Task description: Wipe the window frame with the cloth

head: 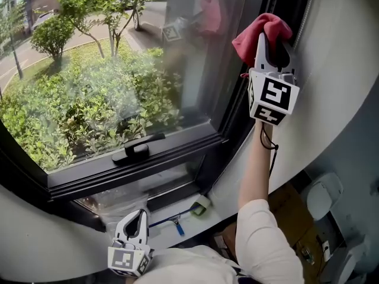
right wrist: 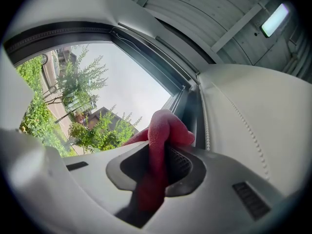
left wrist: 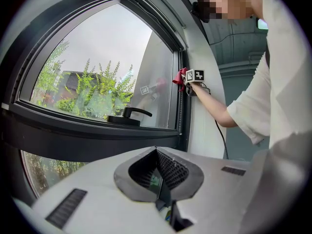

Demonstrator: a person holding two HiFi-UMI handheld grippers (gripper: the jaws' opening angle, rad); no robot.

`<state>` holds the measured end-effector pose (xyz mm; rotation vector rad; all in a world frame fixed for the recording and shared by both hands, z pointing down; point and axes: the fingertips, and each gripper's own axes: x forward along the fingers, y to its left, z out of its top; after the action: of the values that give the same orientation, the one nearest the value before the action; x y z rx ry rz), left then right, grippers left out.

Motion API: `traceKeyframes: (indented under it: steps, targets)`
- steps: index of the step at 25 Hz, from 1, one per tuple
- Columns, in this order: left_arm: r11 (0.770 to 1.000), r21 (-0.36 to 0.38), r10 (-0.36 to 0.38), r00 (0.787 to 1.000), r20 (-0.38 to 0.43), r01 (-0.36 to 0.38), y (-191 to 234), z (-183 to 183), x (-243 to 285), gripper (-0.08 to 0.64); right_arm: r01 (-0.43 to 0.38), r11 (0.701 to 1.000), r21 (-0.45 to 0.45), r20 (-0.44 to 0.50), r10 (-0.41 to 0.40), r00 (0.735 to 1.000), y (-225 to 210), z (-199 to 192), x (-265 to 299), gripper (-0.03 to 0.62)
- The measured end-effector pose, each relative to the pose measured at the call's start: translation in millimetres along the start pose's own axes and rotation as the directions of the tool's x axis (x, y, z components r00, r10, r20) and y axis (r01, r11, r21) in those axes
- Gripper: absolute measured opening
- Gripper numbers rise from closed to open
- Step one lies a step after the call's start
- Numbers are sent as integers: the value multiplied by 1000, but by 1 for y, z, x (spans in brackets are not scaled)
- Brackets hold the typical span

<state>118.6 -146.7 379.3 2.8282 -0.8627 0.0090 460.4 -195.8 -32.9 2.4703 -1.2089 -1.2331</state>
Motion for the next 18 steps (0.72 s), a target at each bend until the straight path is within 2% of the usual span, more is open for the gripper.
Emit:
traceKeyframes:
  steps: [13, 18]
  targets:
    - [1000, -11, -1, 1000, 13, 1, -3, 1, 2, 8, -13, 1000, 19, -3, 13, 1000, 6, -11, -10, 87]
    - [1000, -3, -5, 1000, -8, 5, -4, -4, 1, 8, -15, 1000, 12, -10, 15, 1000, 10, -16, -15, 87]
